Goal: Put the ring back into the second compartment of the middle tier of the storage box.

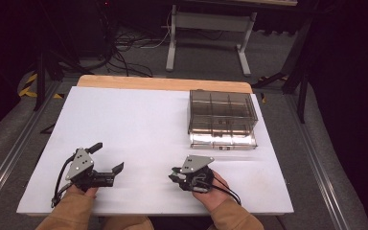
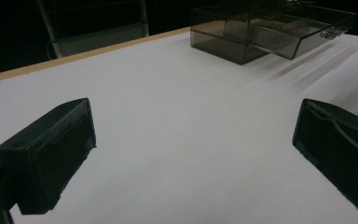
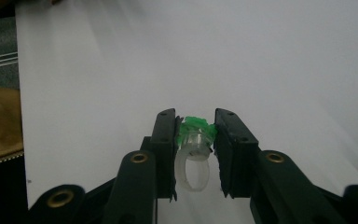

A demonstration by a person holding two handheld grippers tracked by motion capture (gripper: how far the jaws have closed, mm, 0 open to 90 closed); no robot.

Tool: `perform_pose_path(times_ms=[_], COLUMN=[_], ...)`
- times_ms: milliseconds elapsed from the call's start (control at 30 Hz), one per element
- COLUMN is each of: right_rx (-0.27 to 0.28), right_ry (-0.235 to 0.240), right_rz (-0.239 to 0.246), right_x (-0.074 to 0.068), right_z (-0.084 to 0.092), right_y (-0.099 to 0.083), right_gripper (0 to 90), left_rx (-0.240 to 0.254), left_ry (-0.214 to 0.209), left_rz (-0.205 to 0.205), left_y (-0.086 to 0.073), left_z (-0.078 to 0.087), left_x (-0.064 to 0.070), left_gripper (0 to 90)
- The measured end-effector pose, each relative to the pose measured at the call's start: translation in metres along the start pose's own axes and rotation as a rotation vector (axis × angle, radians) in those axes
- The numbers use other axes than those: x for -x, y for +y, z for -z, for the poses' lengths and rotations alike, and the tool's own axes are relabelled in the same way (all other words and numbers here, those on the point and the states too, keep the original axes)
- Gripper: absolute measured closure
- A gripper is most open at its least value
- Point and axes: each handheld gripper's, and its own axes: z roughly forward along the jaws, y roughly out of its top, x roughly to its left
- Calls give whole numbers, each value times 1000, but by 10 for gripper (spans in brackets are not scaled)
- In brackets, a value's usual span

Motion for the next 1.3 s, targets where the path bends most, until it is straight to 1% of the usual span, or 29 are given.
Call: perform_pose_path(times_ms=[233,333,533,567,633,733,833,867,1000,1067,1200,1300], right_rx=[2,1,-18,-21,-28,-36,-48,-49,-56,-59,-56,-52], right_ry=[-11,-15,-35,-37,-48,-52,-65,-62,-72,-80,-90,-102], right_rz=[6,0,-15,-19,-19,-21,-12,-18,-17,-8,-19,-23], right_x=[3,5,12,13,16,18,21,21,25,27,32,36], right_z=[3,5,12,14,16,18,20,21,24,25,29,33], right_y=[1,2,3,4,4,5,5,6,8,8,9,10], right_gripper=[699,699,698,698,698,698,698,698,698,698,697,698], left_rx=[0,1,3,4,1,0,0,0,0,1,-2,-2], left_ry=[-2,-1,-1,-1,-1,0,-1,0,-1,-2,-3,-3], left_rz=[2,2,-2,3,-1,-7,1,-5,-2,-1,-6,-2], left_y=[0,0,0,0,0,0,0,0,0,0,0,0], left_z=[0,0,0,0,0,0,0,0,0,0,0,0], left_x=[0,0,0,0,0,0,0,0,0,0,0,0], left_gripper=[3,3,3,3,3,3,3,3,3,3,3,3])
